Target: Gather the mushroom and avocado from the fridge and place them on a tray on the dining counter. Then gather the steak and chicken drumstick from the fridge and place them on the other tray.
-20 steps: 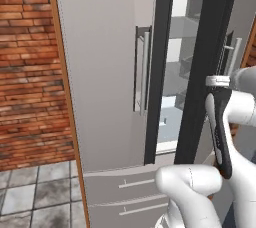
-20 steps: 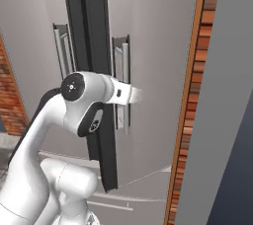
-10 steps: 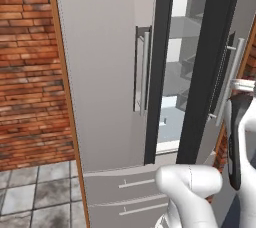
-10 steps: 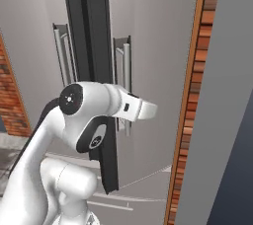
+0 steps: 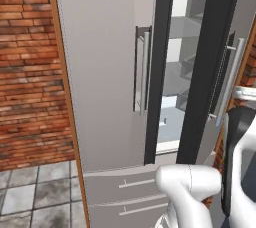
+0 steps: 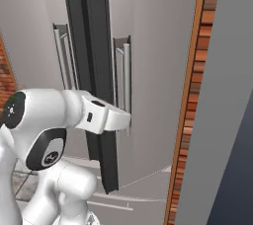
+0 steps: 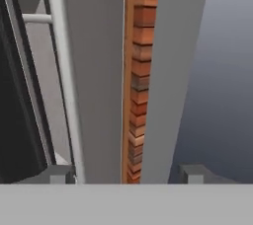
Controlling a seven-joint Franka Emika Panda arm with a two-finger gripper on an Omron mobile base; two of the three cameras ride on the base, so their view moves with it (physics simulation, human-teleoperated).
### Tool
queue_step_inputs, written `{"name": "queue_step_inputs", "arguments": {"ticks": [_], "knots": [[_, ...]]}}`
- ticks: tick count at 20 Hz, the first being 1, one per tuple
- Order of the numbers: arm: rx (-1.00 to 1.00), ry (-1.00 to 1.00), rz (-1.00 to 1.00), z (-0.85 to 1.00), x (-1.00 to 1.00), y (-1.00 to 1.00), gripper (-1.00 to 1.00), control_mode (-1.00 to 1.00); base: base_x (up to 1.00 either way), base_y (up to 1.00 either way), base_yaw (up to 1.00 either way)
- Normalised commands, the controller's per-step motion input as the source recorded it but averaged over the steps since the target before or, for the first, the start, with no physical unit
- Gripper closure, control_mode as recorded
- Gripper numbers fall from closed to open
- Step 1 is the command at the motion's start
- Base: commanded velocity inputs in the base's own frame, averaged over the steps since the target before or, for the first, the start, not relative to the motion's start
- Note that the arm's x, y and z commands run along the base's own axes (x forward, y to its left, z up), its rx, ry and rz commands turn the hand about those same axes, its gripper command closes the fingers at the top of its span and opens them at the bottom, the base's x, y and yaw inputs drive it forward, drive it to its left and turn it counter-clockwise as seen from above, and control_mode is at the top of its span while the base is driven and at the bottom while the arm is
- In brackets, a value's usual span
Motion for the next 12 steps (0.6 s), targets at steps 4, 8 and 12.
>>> {"name": "queue_step_inputs", "arguments": {"ticks": [4,8,12], "knots": [[-0.14,0.12,0.0,0.38,0.04,1.0,-1.0,-1.0,0.0,0.0,0.0],[-0.12,0.18,0.0,0.31,0.29,1.0,-1.0,-1.0,0.0,0.0,0.0],[-0.19,0.25,0.0,0.08,0.45,1.0,-1.0,-1.0,0.0,0.0,0.0]]}}
